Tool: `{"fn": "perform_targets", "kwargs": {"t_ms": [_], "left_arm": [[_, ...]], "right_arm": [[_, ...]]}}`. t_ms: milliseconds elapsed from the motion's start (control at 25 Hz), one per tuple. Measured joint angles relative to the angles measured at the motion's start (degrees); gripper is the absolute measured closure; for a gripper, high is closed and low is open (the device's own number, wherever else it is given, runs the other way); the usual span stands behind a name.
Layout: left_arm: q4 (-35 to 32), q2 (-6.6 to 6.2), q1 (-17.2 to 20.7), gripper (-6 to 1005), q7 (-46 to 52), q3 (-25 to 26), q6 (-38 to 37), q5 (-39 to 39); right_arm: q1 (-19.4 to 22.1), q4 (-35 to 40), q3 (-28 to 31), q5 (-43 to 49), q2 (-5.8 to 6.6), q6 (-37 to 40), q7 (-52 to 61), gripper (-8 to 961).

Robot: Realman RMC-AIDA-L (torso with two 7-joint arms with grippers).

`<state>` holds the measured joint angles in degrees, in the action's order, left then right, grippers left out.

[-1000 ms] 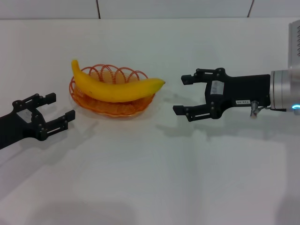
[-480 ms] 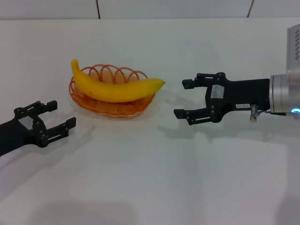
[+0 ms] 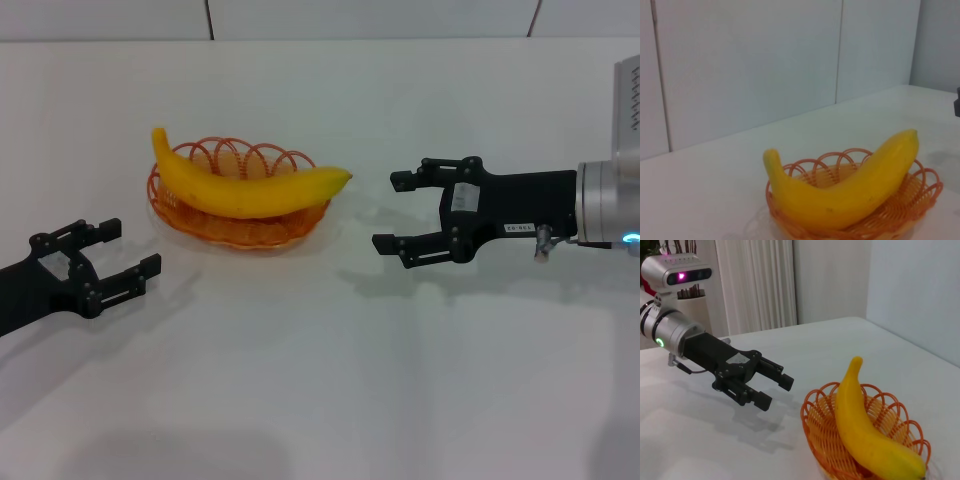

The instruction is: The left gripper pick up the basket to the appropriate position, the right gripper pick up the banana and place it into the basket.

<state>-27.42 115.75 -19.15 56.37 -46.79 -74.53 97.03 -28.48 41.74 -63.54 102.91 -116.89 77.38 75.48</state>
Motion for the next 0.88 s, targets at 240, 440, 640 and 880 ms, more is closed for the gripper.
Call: {"fn": "perform_targets", "kwargs": {"t_ms": [240,440,640,880], "left_arm": [[0.0,0.00,0.0,240,0.0,0.0,0.0,0.0],[0.0,0.00,-0.2,240,0.0,-0.1,0.0,0.0],[0.0,0.00,-0.2,240,0.0,-0.1,0.0,0.0],[0.0,0.00,-0.3,240,0.0,-0.1,0.0,0.0]], "right_arm": [[0.0,0.0,0.0,0.0,0.00,0.0,0.0,69],[0.0,0.0,0.0,0.0,0.00,0.0,-0.1,69],[0.0,0.0,0.0,0.0,0.00,0.1,-0.1,69],[0.0,0.0,0.0,0.2,0.00,0.1,-0.1,69]]}}
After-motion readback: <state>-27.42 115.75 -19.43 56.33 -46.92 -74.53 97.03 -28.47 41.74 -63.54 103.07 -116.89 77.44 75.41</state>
